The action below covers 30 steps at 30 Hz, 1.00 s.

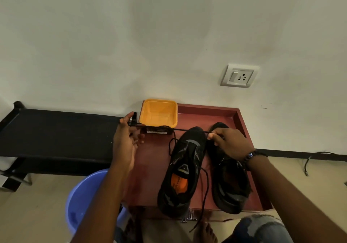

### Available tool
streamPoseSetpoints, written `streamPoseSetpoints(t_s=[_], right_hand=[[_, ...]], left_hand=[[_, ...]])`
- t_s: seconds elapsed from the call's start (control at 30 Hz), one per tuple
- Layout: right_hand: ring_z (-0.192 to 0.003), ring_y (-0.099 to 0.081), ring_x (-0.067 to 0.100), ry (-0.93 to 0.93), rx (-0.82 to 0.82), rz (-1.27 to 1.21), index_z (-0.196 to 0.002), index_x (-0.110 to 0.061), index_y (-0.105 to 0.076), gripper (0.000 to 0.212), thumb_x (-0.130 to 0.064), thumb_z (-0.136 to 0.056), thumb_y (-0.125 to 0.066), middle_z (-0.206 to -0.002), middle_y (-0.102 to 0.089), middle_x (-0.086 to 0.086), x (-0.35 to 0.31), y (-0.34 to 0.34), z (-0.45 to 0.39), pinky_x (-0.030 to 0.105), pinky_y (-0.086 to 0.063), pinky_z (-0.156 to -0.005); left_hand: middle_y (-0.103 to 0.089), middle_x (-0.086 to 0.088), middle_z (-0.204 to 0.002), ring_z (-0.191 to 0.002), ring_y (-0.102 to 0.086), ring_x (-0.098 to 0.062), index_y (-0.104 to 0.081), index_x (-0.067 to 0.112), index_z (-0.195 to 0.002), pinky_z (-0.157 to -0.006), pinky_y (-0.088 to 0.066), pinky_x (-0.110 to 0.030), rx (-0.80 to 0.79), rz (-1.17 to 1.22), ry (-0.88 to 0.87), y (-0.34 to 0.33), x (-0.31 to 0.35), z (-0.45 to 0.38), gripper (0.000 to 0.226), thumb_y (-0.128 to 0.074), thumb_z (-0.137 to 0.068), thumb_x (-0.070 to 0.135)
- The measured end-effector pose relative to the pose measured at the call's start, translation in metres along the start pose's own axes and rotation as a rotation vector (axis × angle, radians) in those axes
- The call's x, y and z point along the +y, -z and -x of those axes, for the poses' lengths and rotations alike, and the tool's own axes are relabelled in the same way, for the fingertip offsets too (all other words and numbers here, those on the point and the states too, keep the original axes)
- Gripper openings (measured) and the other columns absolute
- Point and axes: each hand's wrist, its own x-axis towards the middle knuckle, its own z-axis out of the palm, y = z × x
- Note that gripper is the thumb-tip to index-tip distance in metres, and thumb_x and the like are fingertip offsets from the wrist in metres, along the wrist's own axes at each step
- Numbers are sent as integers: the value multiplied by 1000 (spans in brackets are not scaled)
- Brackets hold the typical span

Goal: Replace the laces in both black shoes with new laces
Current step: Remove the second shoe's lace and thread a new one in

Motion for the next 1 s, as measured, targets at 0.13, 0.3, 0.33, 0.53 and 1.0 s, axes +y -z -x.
streamPoseSetpoints(t_s=[0.13,0.3,0.33,0.53,1.0], right_hand=[[-53,-51,4,-79,91,-33,-73,-22,-72,42,-49,-97,-51,-58,-57,-7,1,-18,3,17,-32,-54],[-51,-58,0,-128,90,-322,-74,-19,-68,39,-49,-95,-57,-63,-68,-2,-8,-33,-1,13,-44,-54],[-54,-61,0,-134,68,-361,-76,-17,-69,36,-46,-95,-59,-66,-70,-2,-10,-34,-1,13,-47,-55],[-62,-69,16,-176,35,-559,-81,-7,-70,22,-26,-92,-69,-72,-73,5,-12,-44,-5,24,-58,-61],[-73,-74,13,-321,134,-632,-87,-17,-68,8,-11,-85,-74,-71,-75,0,2,-64,1,40,-59,-85]], left_hand=[[-70,-12,-99,-68,-63,-21,-49,33,-134,-52,-50,-30,14,-394,143,-4,-19,-1,50,-22,-101,61],[-67,-16,-92,-62,-60,-18,-46,18,-120,-49,-47,-26,-148,-632,282,-12,-40,10,38,-39,-102,51],[-68,-15,-93,-64,-60,-17,-48,18,-122,-50,-47,-25,-180,-645,287,-14,-42,11,37,-42,-102,49],[-70,-9,-99,-74,-65,-16,-51,31,-127,-57,-51,-24,-284,-568,293,-27,-49,15,27,-53,-101,35],[-40,7,-131,-116,-39,-16,-58,29,-116,-93,-36,-32,-525,-1457,-479,-65,-82,24,25,-56,-91,26]])
